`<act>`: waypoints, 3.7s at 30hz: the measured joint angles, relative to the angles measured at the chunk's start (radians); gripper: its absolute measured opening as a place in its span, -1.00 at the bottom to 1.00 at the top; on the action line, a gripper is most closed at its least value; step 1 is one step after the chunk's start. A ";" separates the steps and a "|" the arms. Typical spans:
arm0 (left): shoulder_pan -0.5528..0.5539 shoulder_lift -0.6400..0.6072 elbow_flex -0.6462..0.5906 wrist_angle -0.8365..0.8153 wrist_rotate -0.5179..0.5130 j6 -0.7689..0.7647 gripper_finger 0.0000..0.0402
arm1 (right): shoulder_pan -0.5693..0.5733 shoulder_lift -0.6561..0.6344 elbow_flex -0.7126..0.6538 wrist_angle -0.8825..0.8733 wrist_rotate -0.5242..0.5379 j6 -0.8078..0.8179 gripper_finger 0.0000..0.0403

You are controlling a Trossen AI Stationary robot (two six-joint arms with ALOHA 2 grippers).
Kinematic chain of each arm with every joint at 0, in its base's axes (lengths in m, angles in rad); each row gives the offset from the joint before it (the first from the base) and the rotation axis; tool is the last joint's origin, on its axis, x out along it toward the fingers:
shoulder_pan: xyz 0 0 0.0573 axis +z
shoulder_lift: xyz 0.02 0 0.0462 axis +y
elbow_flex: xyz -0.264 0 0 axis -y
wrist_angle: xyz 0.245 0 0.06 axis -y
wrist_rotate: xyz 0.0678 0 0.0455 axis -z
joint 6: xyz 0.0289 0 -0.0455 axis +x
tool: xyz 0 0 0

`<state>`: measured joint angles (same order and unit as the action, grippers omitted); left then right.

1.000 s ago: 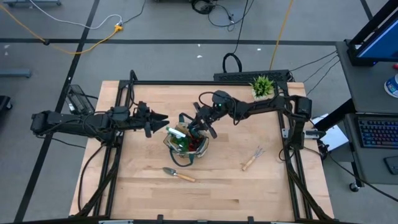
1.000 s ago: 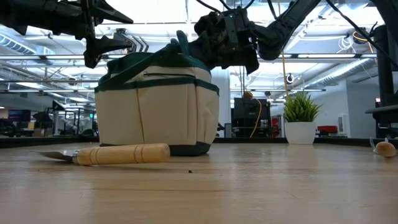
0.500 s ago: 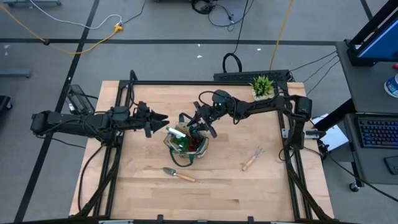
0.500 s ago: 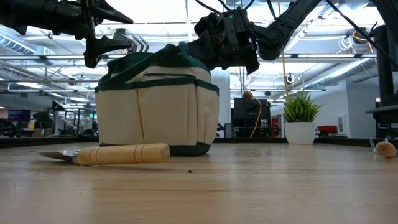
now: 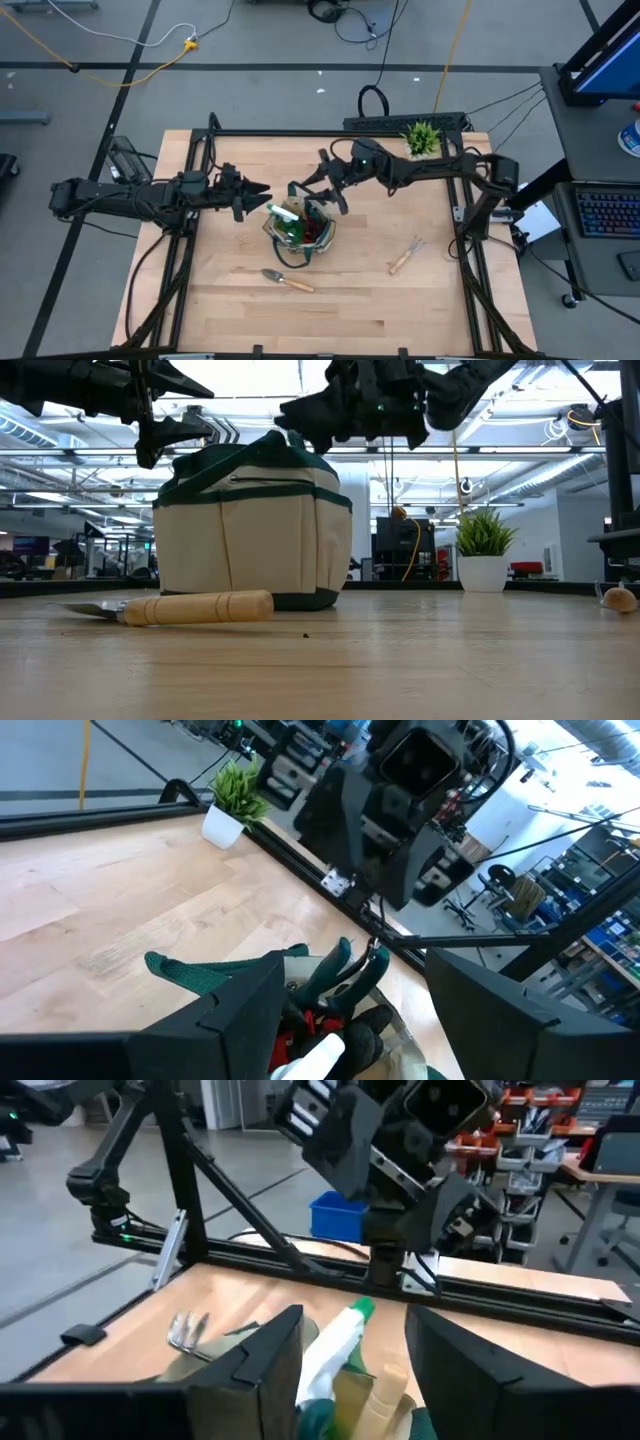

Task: Pick & Place Garden tools in Gardening bag
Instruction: Put the green shear scissors into the gardening bag, then put the brown hand rake into the gardening bag

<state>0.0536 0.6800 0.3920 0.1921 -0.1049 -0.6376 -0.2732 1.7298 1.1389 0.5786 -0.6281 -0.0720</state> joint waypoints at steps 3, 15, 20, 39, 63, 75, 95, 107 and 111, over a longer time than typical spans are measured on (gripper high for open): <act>0.000 0.000 0.000 0.000 0.000 0.000 0.25 | 0.014 -0.010 0.000 -0.019 0.003 0.004 -0.29; 0.000 0.000 0.000 0.000 -0.001 -0.001 0.25 | 0.081 -0.001 0.000 -0.075 0.009 -0.037 -0.97; 0.000 0.000 0.000 0.000 -0.001 -0.004 0.25 | 0.080 0.015 0.000 -0.159 0.054 -0.051 -0.98; 0.000 0.000 0.000 0.000 -0.001 -0.003 0.25 | 0.090 -0.114 0.000 -0.124 0.108 -0.078 -1.00; 0.000 0.000 0.000 -0.011 0.003 0.071 0.25 | 0.387 -0.565 0.000 -1.243 0.450 -0.178 -1.00; 0.000 0.000 0.000 -0.021 0.007 0.083 0.25 | 0.638 -0.576 0.000 -1.480 0.626 -0.150 -1.00; 0.000 0.000 0.000 -0.047 0.086 0.217 0.25 | 0.759 -0.578 -0.099 -1.504 0.697 -0.044 -0.97; -0.088 -0.073 0.000 -0.139 0.059 0.254 0.25 | 0.758 -0.578 -0.204 -1.386 0.710 -0.059 -0.78; -0.154 -0.149 0.000 -0.225 -0.017 0.257 0.25 | 0.758 -0.578 -0.239 -1.373 0.710 -0.020 -0.71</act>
<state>-0.1003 0.5314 0.3920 -0.0332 -0.1221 -0.3811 0.4847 1.1522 0.8995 -0.7940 0.0814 -0.0924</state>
